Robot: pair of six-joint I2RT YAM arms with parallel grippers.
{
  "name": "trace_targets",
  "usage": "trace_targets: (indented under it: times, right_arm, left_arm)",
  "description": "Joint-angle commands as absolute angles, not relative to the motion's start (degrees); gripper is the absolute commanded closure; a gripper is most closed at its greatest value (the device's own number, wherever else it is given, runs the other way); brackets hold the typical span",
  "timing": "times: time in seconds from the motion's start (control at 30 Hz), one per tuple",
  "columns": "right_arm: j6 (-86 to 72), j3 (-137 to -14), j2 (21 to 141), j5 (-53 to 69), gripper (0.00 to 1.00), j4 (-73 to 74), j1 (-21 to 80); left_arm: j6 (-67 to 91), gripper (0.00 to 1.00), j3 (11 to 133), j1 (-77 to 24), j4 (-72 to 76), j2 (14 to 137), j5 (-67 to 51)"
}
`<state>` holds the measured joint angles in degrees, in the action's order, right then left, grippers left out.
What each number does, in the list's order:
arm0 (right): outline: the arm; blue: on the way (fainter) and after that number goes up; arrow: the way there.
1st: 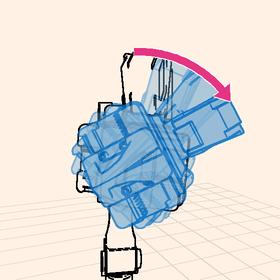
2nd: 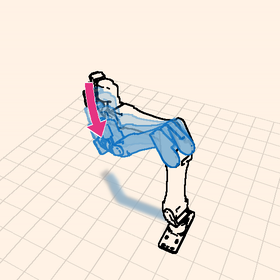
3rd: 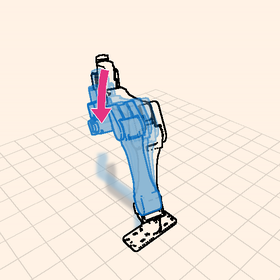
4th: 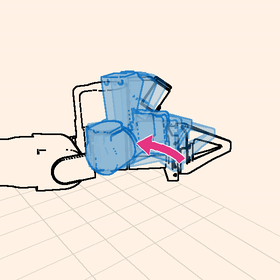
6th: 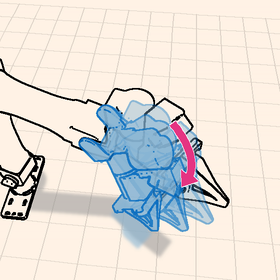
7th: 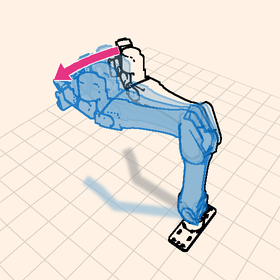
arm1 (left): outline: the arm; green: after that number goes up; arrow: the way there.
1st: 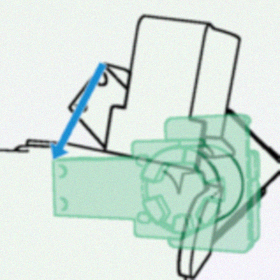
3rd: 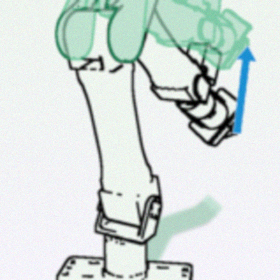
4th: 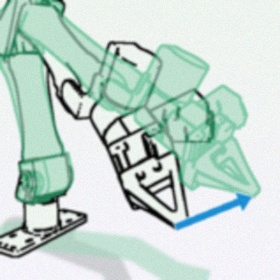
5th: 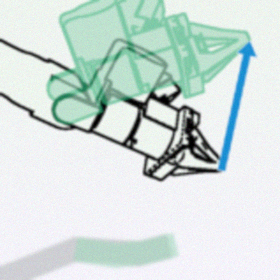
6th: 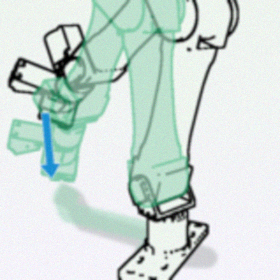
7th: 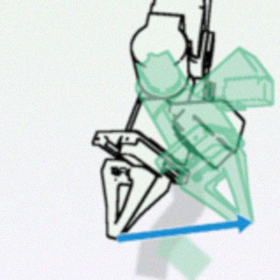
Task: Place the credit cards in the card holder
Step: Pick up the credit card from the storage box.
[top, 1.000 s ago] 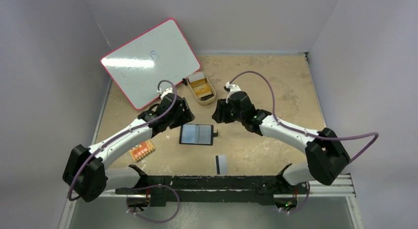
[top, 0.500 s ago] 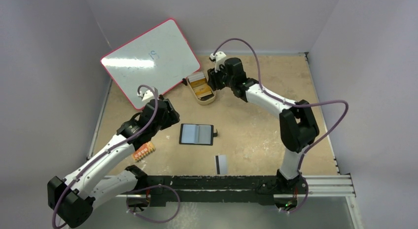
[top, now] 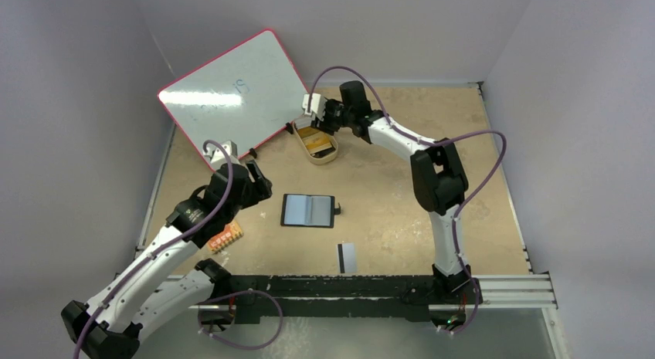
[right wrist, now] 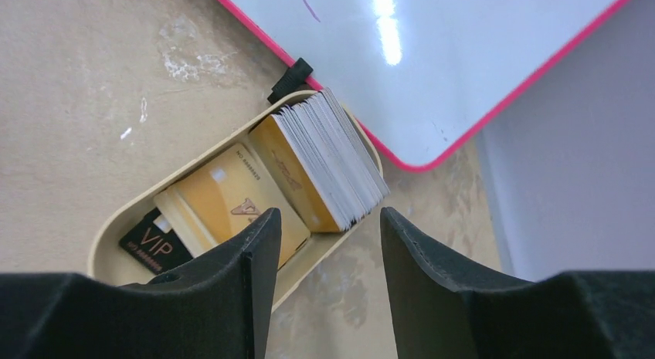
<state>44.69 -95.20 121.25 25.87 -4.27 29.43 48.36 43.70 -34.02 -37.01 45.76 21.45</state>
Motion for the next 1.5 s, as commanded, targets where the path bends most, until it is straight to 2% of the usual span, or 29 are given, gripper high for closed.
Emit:
trace_targets:
  times: [0.0, 0.47, 0.8, 1.2, 1.47]
  right_arm:
    - [55.7, -101.96, 124.05, 29.72, 0.47, -1.21, 29.59]
    - [68.98, -106.28, 131.18, 26.24, 0.45, -1.4, 30.14]
    - [72.43, -104.45, 133.0, 19.89, 0.45, -8.49, 31.64]
    - [70.76, -101.14, 129.92, 18.02, 0.62, -16.97, 31.73]
    - [70.75, -100.56, 128.4, 18.89, 0.66, -16.97, 31.73]
  left_arm:
    - [44.62, 0.37, 47.96, -33.75, -38.12, 42.96, 24.12]
    - [44.38, 0.37, 47.01, -33.75, -37.81, 38.79, 25.64]
    - [44.35, 0.37, 46.87, -33.72, -37.63, 38.8, 25.53]
    - [44.38, 0.36, 46.52, -33.75, -37.06, 38.78, 24.99]
    - [44.32, 0.37, 46.36, -33.75, -36.85, 39.05, 24.7]
